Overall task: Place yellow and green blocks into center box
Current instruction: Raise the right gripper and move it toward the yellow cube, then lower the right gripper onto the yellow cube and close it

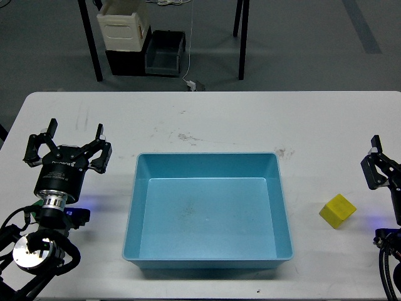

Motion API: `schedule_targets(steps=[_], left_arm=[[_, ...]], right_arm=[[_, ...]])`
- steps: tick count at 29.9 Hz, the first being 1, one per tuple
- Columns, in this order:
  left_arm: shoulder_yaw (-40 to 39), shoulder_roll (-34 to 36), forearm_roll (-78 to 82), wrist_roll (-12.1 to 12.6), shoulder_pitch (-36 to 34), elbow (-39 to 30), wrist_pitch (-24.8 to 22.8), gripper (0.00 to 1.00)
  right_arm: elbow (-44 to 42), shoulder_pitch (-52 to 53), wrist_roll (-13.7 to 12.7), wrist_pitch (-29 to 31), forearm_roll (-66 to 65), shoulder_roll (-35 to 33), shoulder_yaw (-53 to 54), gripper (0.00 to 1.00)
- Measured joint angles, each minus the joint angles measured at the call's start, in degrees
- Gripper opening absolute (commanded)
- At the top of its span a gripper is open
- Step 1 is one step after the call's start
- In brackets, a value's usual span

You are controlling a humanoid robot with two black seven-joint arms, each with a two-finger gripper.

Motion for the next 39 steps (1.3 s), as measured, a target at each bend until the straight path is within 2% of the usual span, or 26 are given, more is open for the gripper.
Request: schedule_targets(steps=[8,11,16,22,29,31,33,37,39], left_arm=[[-0.3,-0.4,0.1,0.0,0.0,0.2,0.2,1.00],[-0.3,-0.4,0.1,0.0,0.0,0.2,0.2,1.00],[-0.3,-0.5,0.2,0.0,0.0,0.5,0.2,1.00],[-0.4,-0.6,0.2,0.0,0.0,0.5,0.2,1.00],[-0.5,-0.6,0.1,0.0,0.1,0.6,0.3,1.00],[-0.5,-0.7,0.1,0.0,0.1,0.6,0.3,1.00],[-0.5,-1.1,0.1,0.0,0.1,0.7,0.3,1.00],[-0.5,-1.9,0.1,0.0,0.1,0.9,0.5,1.00],[-0.5,-2.1,0.1,0.0,0.1,0.9,0.5,1.00]], right_arm=[[-0.6,-0.3,0.8,1.8,-0.7,0.8,1.3,1.00],[-1.9,1.5,0.9,2.3,-7.3,-2.3,3.6,1.00],[-4.8,9.6,1.9,2.3,-36.1,-11.2,5.8,1.00],[-4.7,19.2,2.0,2.3,-72.1,-17.9,3.6,1.00],[-4.0,29.1,2.7,2.3,-114.4,-30.0,-13.3,1.00],[-3.8,31.9,5.1,2.3,-122.8,-34.6,-18.9,1.00],[-3.8,34.6,9.1,2.3,-127.0,-38.6,-23.9,1.00],[-4.0,39.5,19.3,2.6,-129.3,-47.3,-33.4,1.00],[-3.8,41.6,21.9,3.0,-129.3,-51.9,-37.8,1.00]])
